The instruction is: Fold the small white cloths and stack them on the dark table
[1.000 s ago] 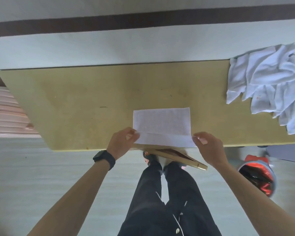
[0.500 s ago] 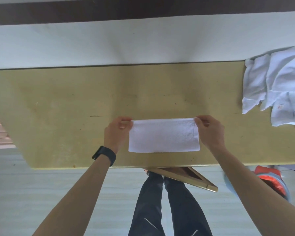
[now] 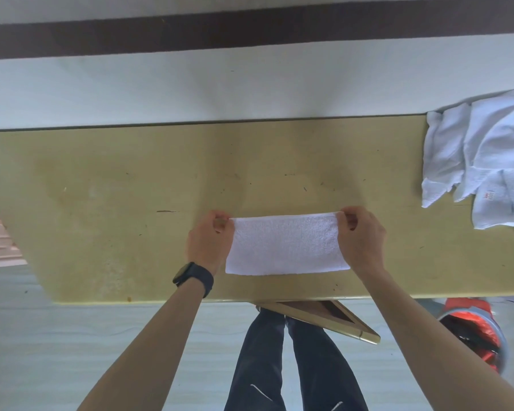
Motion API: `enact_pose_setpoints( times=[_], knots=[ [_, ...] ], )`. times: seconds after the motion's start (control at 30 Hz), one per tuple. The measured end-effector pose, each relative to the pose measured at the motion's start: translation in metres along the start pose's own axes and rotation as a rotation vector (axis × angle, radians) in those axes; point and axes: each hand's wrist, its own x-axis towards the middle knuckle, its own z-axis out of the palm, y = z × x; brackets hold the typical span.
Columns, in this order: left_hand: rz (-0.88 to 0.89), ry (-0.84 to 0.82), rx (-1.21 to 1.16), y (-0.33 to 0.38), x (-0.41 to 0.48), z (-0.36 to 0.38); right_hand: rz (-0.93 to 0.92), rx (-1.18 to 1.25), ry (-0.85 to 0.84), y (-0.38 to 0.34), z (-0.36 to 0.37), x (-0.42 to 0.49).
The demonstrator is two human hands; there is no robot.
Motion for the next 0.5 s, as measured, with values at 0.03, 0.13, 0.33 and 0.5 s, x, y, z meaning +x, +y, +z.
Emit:
enact_pose_setpoints(
  times=[0.03,0.13,0.33,0.5],
  knots=[
    [-0.001,0.006,0.012,0.001,0.001,0.001,-0.001,-0.003,0.000,-0.001,0.001,-0.001],
    [0.023,0.022,0.051,0.001,0.003,0.003,-0.001,0.003,0.009,-0.002,0.005,-0.002],
    [0.102,0.029,0.155,-0.006,0.002,0.006,0.003,0.018,0.004,-0.003,0.006,0.001],
    [0.150,0.012,0.229,-0.001,0.000,0.004,-0.087,-0.082,0.073,-0.017,-0.009,-0.021]
  ],
)
